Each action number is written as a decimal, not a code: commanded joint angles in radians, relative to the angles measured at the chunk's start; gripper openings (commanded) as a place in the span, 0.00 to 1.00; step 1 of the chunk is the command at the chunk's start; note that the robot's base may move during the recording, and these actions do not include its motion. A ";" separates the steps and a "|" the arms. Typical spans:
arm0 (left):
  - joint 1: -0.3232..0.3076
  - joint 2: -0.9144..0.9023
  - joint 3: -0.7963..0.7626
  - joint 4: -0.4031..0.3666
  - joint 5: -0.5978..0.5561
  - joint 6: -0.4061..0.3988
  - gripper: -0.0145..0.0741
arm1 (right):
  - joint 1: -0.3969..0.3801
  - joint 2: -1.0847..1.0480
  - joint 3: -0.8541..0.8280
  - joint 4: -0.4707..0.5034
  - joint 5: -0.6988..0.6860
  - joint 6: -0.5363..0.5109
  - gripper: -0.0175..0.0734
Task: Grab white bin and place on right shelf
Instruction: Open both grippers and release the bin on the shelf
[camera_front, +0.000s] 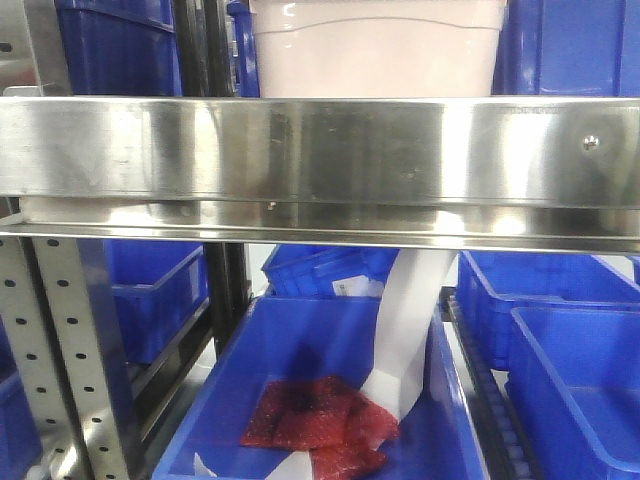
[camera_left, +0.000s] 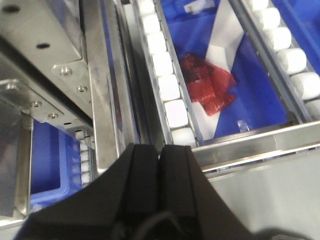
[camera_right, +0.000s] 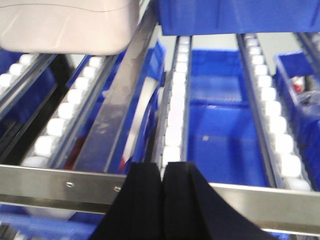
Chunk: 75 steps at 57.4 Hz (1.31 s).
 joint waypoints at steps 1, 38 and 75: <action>-0.021 -0.100 0.067 0.008 -0.180 -0.033 0.03 | -0.008 -0.091 0.055 0.010 -0.143 0.001 0.27; -0.021 -0.716 0.765 0.014 -0.850 -0.029 0.03 | -0.008 -0.532 0.347 0.037 -0.378 -0.021 0.27; -0.021 -0.727 0.765 0.014 -0.846 -0.029 0.03 | -0.008 -0.531 0.347 0.048 -0.334 -0.020 0.27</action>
